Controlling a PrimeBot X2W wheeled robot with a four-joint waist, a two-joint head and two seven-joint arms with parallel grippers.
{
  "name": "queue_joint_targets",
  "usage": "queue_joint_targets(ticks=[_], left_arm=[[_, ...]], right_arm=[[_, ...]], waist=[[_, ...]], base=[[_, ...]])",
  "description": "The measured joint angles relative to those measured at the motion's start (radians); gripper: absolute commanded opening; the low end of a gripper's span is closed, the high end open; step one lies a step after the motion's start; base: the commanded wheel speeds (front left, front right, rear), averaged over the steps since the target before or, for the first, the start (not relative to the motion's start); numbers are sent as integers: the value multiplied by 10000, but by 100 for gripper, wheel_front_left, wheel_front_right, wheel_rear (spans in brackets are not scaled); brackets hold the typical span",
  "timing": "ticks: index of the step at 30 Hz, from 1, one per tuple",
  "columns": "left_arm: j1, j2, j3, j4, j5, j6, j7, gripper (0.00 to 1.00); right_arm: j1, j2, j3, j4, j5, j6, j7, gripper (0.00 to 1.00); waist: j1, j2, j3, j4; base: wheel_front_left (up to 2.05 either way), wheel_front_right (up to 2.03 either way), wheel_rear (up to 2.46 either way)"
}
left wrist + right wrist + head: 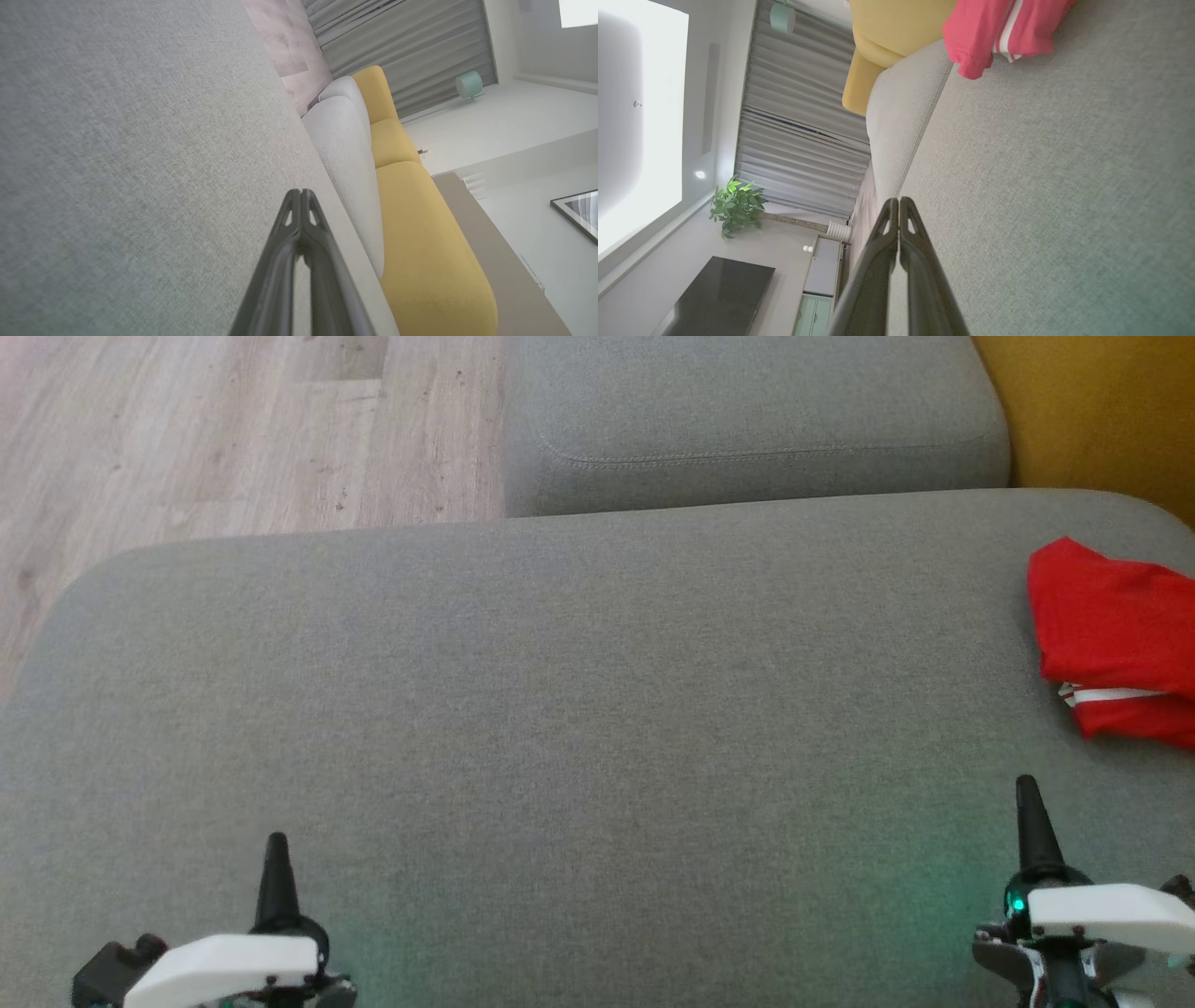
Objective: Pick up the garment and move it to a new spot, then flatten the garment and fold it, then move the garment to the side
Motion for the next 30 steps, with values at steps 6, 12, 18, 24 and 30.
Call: queue_joint_targets(ticks=[6, 12, 18, 24, 30], left_arm=[[-144, -2, 226, 69, -715, -92, 178, 0], [-215, -6, 454, 134, -1438, -196, 314, 0], [-496, -10, 594, 169, -2146, -282, 518, 0], [-558, -12, 861, 207, -2857, -426, 671, 0], [-790, -23, 1024, 284, -3567, -533, 861, 0]], right_arm=[[-111, -2, -113, 10, 692, 0, 146, 0], [-261, -2, -176, 50, 1398, 0, 313, 0], [-517, -6, -244, 50, 2096, 0, 520, 0], [-537, -6, -330, 59, 2784, 0, 671, 0], [-847, -8, -447, 73, 3496, 0, 834, 0]], waist=[[-1, 0, 45, -57], [-1, 0, 91, -115], [-1, 0, 137, -173], [-1, 0, 182, -230], [-1, 0, 228, -289]], base=[[0, 0, 0], [0, 0, 0], [0, 0, 0], [0, 0, 0], [0, 0, 0]])
